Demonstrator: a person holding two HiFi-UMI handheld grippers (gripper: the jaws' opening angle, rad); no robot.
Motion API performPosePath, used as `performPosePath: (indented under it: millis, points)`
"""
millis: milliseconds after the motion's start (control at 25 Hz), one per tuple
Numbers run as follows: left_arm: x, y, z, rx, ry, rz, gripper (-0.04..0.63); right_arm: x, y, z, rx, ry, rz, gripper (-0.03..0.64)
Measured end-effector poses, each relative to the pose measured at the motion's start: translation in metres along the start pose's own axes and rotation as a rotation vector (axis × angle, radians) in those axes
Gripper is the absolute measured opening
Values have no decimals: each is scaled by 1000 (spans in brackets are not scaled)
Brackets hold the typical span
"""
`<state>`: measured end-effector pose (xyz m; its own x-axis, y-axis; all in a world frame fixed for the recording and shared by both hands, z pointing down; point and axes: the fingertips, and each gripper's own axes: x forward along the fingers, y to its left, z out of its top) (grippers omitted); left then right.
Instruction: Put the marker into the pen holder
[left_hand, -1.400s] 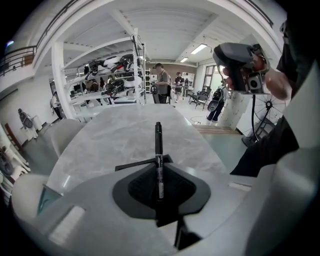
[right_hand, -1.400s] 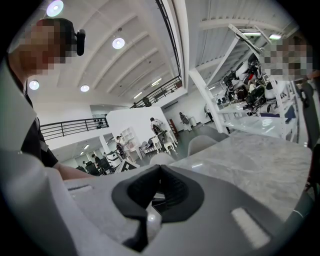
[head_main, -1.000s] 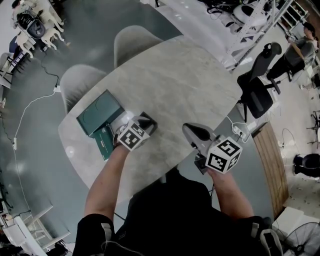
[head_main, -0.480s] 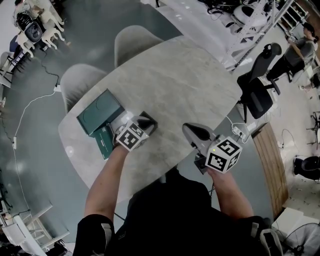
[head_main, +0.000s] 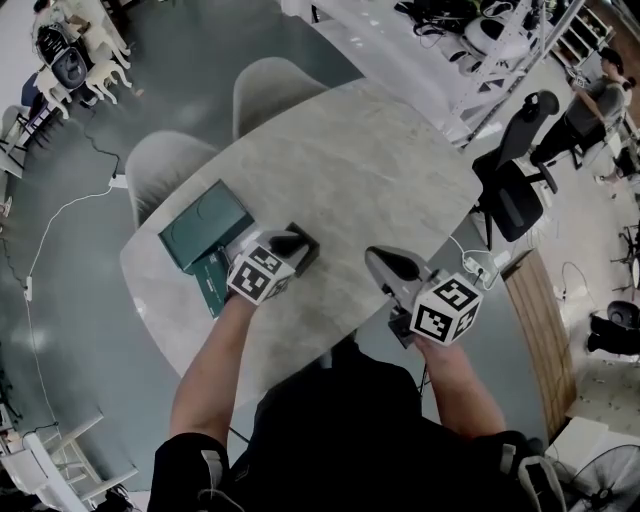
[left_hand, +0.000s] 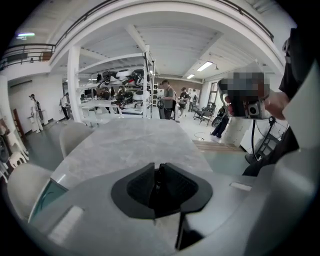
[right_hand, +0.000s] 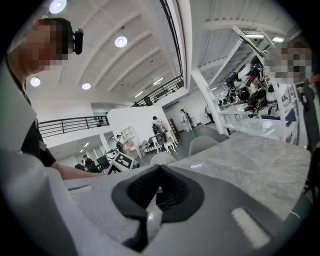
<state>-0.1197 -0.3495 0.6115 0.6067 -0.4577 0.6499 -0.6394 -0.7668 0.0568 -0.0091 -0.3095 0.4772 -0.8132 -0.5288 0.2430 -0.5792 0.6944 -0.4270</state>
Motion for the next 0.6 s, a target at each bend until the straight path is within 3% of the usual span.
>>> performPosePath:
  millis: [320,600]
  points:
    - [-84,3,26,-107,-225,120,57,-6,46,6,-72,-35,-42,3]
    - [-143,3,35,-136,-334,208,40,-11,78,20,-144,-47,-25,3]
